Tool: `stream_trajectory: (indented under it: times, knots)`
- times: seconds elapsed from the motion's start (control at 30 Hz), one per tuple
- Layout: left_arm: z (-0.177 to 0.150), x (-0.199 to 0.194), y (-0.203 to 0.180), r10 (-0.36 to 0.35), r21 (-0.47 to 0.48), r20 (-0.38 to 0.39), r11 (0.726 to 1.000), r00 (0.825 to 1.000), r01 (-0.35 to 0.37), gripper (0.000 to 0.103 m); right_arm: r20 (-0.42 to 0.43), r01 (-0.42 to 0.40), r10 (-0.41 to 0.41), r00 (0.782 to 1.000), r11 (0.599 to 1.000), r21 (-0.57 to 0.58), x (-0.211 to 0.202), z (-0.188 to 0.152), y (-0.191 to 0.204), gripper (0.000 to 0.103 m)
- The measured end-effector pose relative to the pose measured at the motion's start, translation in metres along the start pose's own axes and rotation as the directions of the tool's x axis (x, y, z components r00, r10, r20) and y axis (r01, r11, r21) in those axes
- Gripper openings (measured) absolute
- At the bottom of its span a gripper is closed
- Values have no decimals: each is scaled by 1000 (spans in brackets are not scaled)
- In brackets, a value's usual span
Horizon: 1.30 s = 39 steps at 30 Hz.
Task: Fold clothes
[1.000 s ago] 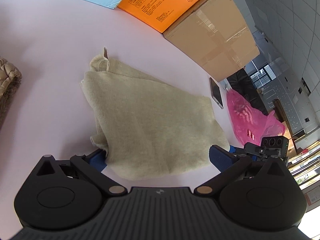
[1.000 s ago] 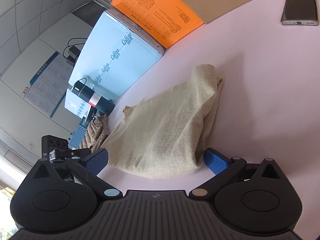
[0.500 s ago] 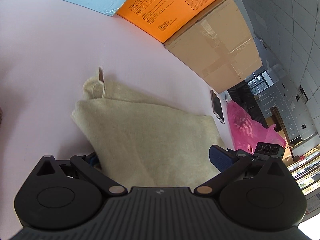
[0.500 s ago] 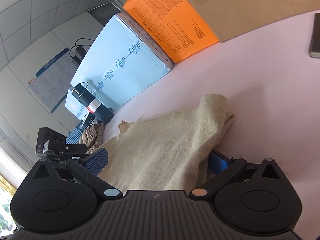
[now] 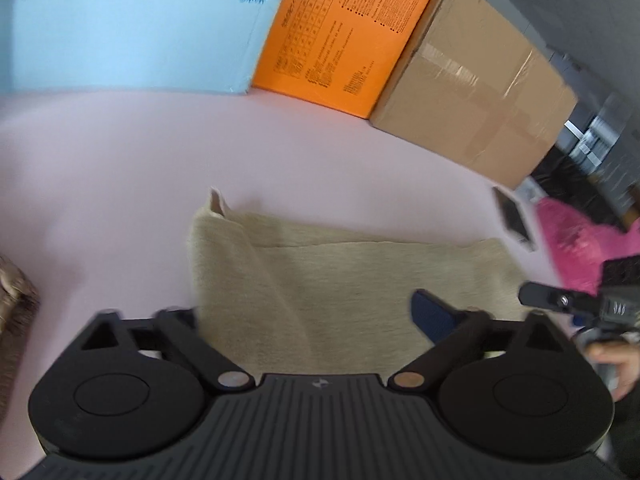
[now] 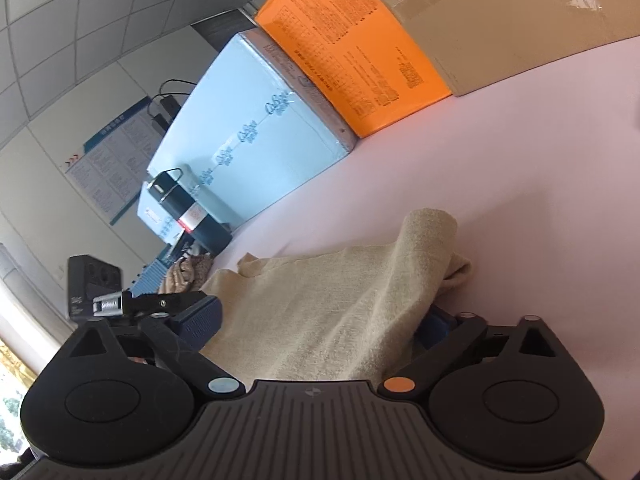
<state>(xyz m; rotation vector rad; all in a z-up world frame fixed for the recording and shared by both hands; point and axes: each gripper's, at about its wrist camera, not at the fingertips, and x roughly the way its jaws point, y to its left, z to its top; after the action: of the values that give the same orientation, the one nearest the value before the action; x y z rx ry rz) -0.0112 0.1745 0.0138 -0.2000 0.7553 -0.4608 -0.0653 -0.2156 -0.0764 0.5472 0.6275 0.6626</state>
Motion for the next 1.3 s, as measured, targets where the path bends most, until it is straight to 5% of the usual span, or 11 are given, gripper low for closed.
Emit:
stream_trajectory:
  times: [0.03,0.07,0.1,0.17,0.47,0.73,1.0,1.17,1.3]
  knots:
    - [-2,0,-4,50,27,13,998,999,-51,38,-7,24,-24,1000,1000,11,1,-1,-1,40]
    - [-3,0,-7,94,49,25,994,995,-95,27,-28,43,-42,999,998,40,4,-2,-4,12]
    - [-4,-1,-8,112,57,34,992,993,-114,14,-39,38,-36,999,998,54,5,-3,-6,12]
    - [-5,-7,-6,101,48,59,993,993,-104,10,-29,16,-15,999,999,36,4,-2,-3,11]
    - [-9,-49,-16,107,84,167,989,980,-122,10,26,-88,86,996,994,67,-3,-2,14,11]
    - [-20,-124,17,149,17,280,987,948,-160,10,51,-269,267,962,962,50,8,16,75,11]
    - [-47,-222,92,360,-111,385,932,850,-345,10,-17,-414,413,910,910,-20,79,55,161,11]
    - [-82,-256,147,524,-226,363,852,771,-473,10,-132,-494,485,865,868,-49,173,70,220,12]
    - [-95,-251,190,626,-312,260,775,735,-550,10,-241,-507,482,843,860,-53,258,62,248,12]
